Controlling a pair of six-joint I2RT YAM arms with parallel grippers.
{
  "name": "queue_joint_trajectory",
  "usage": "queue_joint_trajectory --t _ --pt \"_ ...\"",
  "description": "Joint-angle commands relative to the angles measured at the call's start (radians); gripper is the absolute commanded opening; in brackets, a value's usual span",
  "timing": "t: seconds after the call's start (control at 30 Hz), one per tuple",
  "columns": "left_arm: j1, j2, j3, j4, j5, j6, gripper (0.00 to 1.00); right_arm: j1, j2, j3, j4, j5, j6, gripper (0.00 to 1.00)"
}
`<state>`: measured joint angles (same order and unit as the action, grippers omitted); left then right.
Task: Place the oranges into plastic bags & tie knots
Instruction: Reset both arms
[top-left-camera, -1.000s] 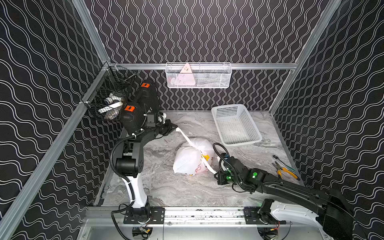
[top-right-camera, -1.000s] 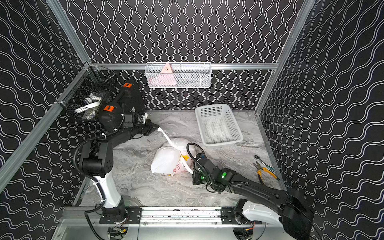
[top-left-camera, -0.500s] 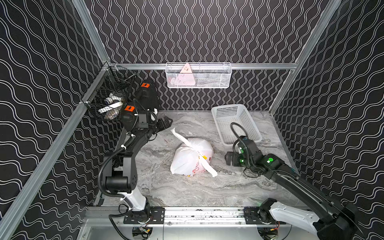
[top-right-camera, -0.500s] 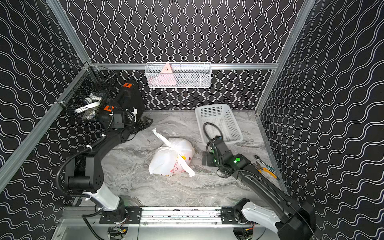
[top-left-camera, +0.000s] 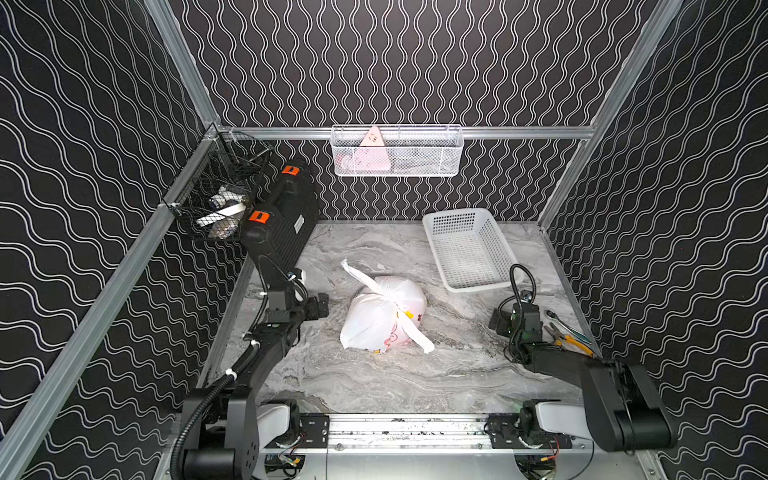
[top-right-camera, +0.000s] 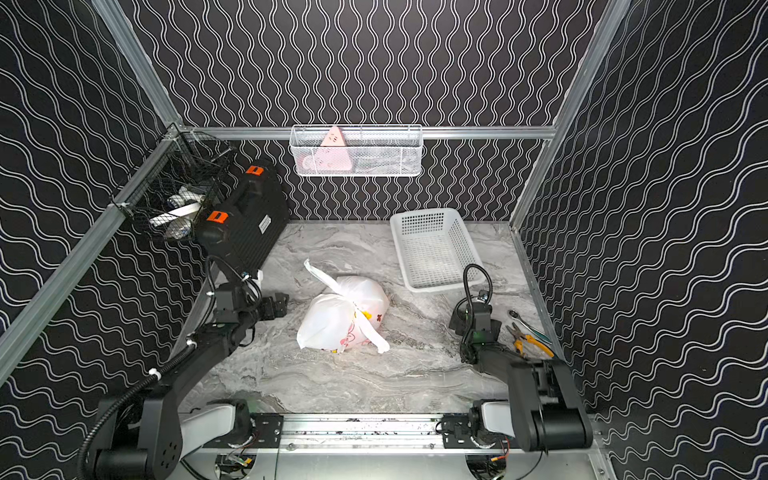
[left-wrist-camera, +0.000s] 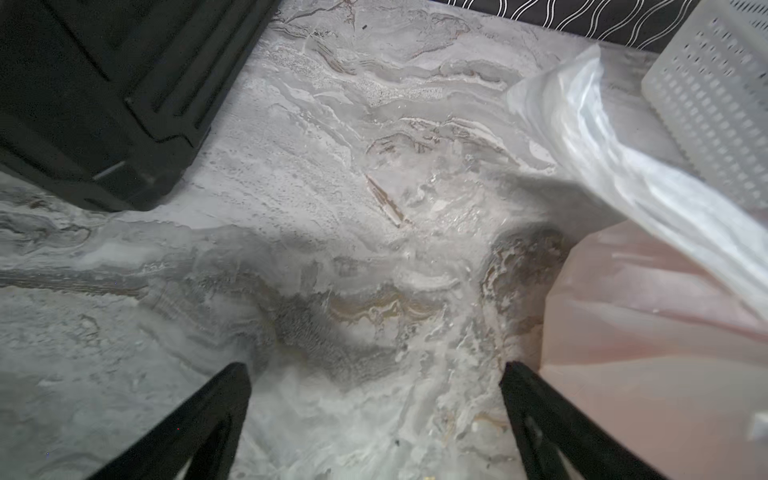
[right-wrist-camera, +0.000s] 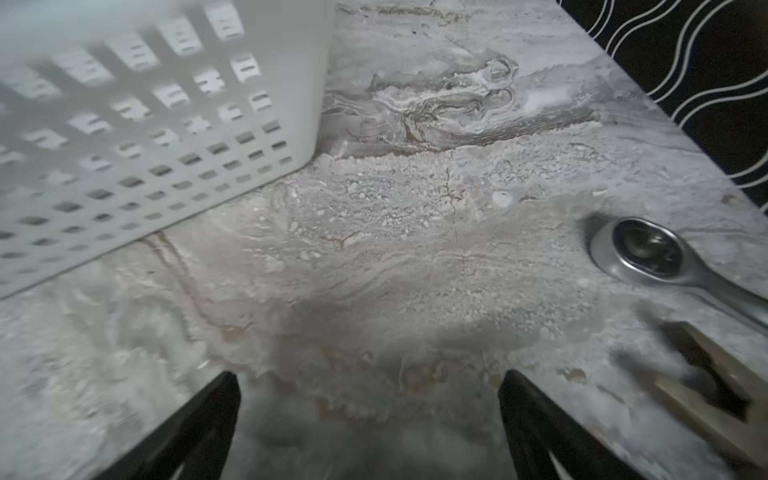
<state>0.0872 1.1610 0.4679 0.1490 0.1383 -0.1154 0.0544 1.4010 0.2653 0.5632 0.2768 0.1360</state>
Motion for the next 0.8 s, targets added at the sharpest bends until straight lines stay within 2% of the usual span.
queue_joint_trajectory --t 0.0,0.03,0.07,0.13,0.2,0.23,0.3,0.33,0.37,0.43,0.5,0.57,0.6,0.63,0.67,0.73,0.77 --pt "0.001 0.056 -0.059 0.296 -0.063 0.047 0.99 -0.026 0.175 0.022 0.524 -0.087 -0.068 1.00" --pt "0.000 0.107 -0.078 0.367 -0.065 0.030 0.99 -0.038 0.279 0.010 0.692 -0.094 -0.073 1.00" --pt "0.001 0.158 -0.110 0.473 -0.068 0.002 0.99 -0.041 0.331 0.006 0.784 -0.083 -0.082 1.00" --pt "-0.004 0.223 -0.152 0.664 -0.111 -0.031 0.99 -0.051 0.193 0.040 0.475 -0.099 -0.043 1.00" --pt "-0.020 0.282 -0.147 0.762 -0.173 0.007 0.99 -0.055 0.283 0.034 0.652 -0.053 -0.056 1.00" --pt "-0.021 0.307 -0.146 0.783 -0.188 0.019 0.99 -0.051 0.291 0.031 0.673 -0.033 -0.057 1.00" --pt "-0.020 0.388 -0.166 0.908 -0.190 0.020 0.99 -0.050 0.212 0.059 0.473 -0.028 -0.018 1.00" --pt "-0.035 0.398 -0.173 0.930 -0.173 0.050 0.99 -0.050 0.220 0.081 0.450 -0.015 -0.018 1.00" --pt "-0.059 0.422 -0.185 0.954 -0.220 0.053 0.99 -0.049 0.266 0.122 0.459 0.007 -0.034 1.00" --pt "-0.062 0.517 -0.210 1.132 -0.247 0.049 0.99 -0.047 0.250 0.093 0.478 0.006 -0.028 1.00" --pt "-0.064 0.459 -0.182 0.974 -0.256 0.043 0.99 -0.047 0.236 0.069 0.490 -0.021 -0.033 1.00" --pt "-0.090 0.498 -0.152 0.992 -0.279 0.063 0.99 -0.048 0.283 0.106 0.504 -0.025 -0.045 1.00" --pt "-0.099 0.478 -0.124 0.904 -0.282 0.065 0.99 -0.053 0.278 0.138 0.432 -0.041 -0.033 1.00" --pt "-0.108 0.480 -0.118 0.884 -0.290 0.072 0.99 -0.082 0.244 0.149 0.337 -0.102 -0.004 1.00" --pt "-0.108 0.493 -0.127 0.933 -0.291 0.073 0.99 -0.088 0.239 0.158 0.324 -0.101 -0.009 1.00" --pt "-0.109 0.482 -0.130 0.917 -0.289 0.066 0.99 -0.088 0.273 0.124 0.462 -0.105 -0.029 1.00" --pt "-0.109 0.488 -0.132 0.934 -0.291 0.070 0.99 -0.087 0.261 0.128 0.429 -0.104 -0.029 1.00"
